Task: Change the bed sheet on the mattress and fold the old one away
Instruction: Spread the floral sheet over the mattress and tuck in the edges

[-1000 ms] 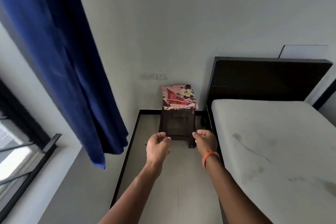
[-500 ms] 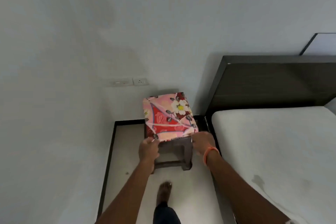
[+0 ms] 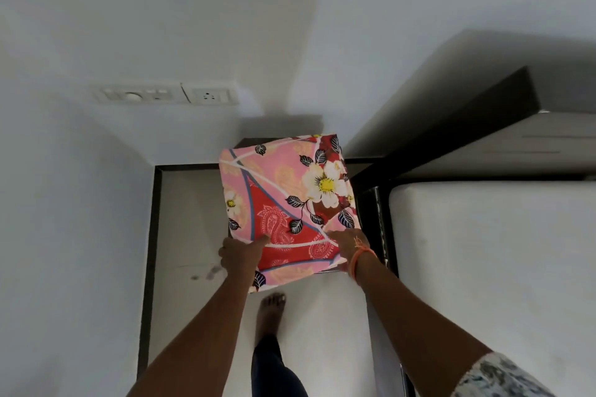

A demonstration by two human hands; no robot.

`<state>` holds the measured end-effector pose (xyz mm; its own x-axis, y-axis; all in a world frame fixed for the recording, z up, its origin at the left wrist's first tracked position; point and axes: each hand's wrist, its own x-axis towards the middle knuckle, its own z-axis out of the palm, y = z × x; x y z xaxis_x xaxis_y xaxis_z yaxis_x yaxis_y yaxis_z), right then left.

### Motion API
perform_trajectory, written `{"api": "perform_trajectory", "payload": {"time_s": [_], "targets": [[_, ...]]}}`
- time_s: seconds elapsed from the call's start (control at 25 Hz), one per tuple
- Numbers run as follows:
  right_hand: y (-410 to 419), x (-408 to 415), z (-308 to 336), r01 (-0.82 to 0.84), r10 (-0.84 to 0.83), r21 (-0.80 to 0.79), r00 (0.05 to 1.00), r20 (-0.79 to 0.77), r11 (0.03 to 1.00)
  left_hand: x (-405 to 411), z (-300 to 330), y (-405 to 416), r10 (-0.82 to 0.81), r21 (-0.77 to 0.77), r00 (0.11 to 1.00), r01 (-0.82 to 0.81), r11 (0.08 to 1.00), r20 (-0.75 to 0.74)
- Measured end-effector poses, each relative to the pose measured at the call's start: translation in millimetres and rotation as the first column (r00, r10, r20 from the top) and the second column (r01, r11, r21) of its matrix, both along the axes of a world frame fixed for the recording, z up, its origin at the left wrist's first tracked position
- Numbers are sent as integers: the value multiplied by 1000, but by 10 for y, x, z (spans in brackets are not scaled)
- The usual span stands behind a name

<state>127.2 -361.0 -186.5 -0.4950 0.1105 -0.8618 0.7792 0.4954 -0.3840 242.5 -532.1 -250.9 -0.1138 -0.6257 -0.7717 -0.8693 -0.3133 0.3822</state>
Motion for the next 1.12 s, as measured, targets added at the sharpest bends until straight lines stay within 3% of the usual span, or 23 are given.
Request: {"api": "perform_trajectory", "payload": {"time_s": [0.12, 0.28, 0.36, 0.48, 0.56, 0.64, 0.72, 0.76, 0.84, 0.92, 0.96, 1.04, 1.12], "targets": [[-122, -99, -260, -40, 39, 9, 991, 126, 999, -44, -176, -29, -44, -99, 995, 52, 994, 88], [-122, -138, -243, -101, 100, -1, 982, 158, 995, -57, -152, -64, -18, -46, 999, 15, 999, -47], [-65, -136, -96, -101, 102, -13, 979, 174, 995, -150, 33, -20, 101, 33, 989, -97, 995, -109], [25, -30, 266, -131, 133, -33, 988, 76, 991, -382, 585, 181, 259, 188, 938, -218, 958, -231], [107, 52, 607, -230, 214, -99, 966, -148, 968, -576, 1010, 429, 210, 214, 926, -147, 966, -313], [278, 86, 1074, -437, 352, -207, 869, -346, 875, -748, 1477, 754, 119, 189, 909, -45, 981, -400], [581, 91, 1576, -612, 470, -288, 770, -433, 737, -846, 1968, 1158, 83, 192, 866, 15, 981, -494], [783, 104, 1787, -694, 532, -251, 692, -488, 674, -877, 2174, 1368, 91, 206, 850, 21, 978, -519], [1246, 196, 2114, -767, 620, 43, 482, -619, 640, -891, 2602, 1828, 121, 274, 840, 34, 961, -529], [1671, 274, 2380, -636, 615, 298, 360, -702, 712, -921, 2921, 2243, 149, 403, 828, 99, 910, -540], [1950, 308, 2504, -549, 569, 327, 355, -742, 769, -926, 3093, 2491, 126, 436, 821, 159, 886, -556], [2523, 303, 2754, -406, 409, 243, 396, -822, 881, -930, 3404, 2975, -12, 395, 785, 325, 859, -619], [3103, 216, 2929, -189, 162, 78, 480, -862, 979, -902, 3628, 3461, -278, 184, 629, 568, 802, -726]]}}
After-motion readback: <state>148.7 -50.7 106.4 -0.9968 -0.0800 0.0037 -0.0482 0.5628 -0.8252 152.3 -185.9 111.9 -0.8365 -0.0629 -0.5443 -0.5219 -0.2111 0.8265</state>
